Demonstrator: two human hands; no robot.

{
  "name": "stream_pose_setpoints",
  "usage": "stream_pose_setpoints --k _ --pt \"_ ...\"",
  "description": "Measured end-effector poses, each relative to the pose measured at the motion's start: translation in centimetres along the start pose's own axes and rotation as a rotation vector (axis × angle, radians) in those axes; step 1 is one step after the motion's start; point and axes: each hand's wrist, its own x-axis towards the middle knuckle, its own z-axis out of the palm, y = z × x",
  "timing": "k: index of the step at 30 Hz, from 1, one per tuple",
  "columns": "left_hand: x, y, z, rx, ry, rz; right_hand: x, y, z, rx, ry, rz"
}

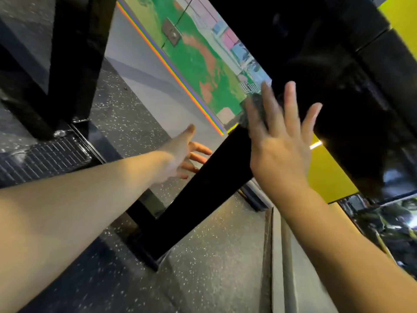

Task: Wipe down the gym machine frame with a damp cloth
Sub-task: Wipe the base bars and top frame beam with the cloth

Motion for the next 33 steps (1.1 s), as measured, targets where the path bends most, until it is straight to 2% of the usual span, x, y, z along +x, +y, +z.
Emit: stream_pose_setpoints --k 3,5,8,11,12,14,15,18,19,21,23,26,28,31,33 --pt "0.9 -0.5 -0.3 0.0 -0.041 0.052 1.0 0.5 -0.3 -0.04 0.053 0.102" --pt "1.3 -1.7 -0.6 -0.021 -0.038 0.047 -0.9 -2.1 0.9 -0.001 -0.001 0.054" --pt "1.5 -3.3 -1.0 -0.053 0.02 0.021 -7.6 -8.2 4.3 0.025 -0.238 -0.205" --pt "0.7 -4.5 -1.5 0.136 0.036 -0.035 -13.8 -13.4 6.9 -0.033 -0.567 -0.547" --pt "0.3 -4.8 -1.8 0.223 0.04 -0.054 -14.6 -14.3 7.1 -0.056 -0.628 -0.617" --pt "0.0 -5.1 -2.0 0.326 0.025 -0.066 -14.8 -14.2 6.8 -0.02 -0.664 -0.645" --pt "0.1 -5.1 -1.9 0.323 0.011 -0.061 -14.2 -13.4 6.2 0.026 -0.635 -0.599" --pt "0.3 -4.8 -2.1 0.27 -0.039 -0.056 -11.3 -10.1 4.6 0.115 -0.233 -0.248" --pt "0.7 -4.9 -2.2 0.278 -0.034 -0.052 -10.5 -9.3 4.3 0.122 -0.155 -0.147" --pt "1.5 -5.6 -2.9 0.299 0.038 -0.018 -10.2 -9.1 4.3 0.092 -0.089 -0.046" --pt "2.1 -7.0 -4.1 0.375 0.132 -0.019 -11.2 -11.0 5.4 0.076 -0.122 -0.067" --pt "2.0 -9.6 -6.9 0.73 0.319 0.005 -14.4 -16.2 8.1 0.103 -0.284 -0.321" --pt "1.6 -11.2 -8.8 0.937 0.34 0.031 -17.4 -19.6 9.8 0.109 -0.372 -0.522" --pt "1.6 -12.9 -10.1 1.011 0.355 0.061 -20.6 -22.9 11.5 0.071 -0.709 -0.772" --pt "1.3 -13.0 -10.5 1.063 0.405 0.15 -22.2 -23.2 12.5 0.103 -0.677 -0.88"
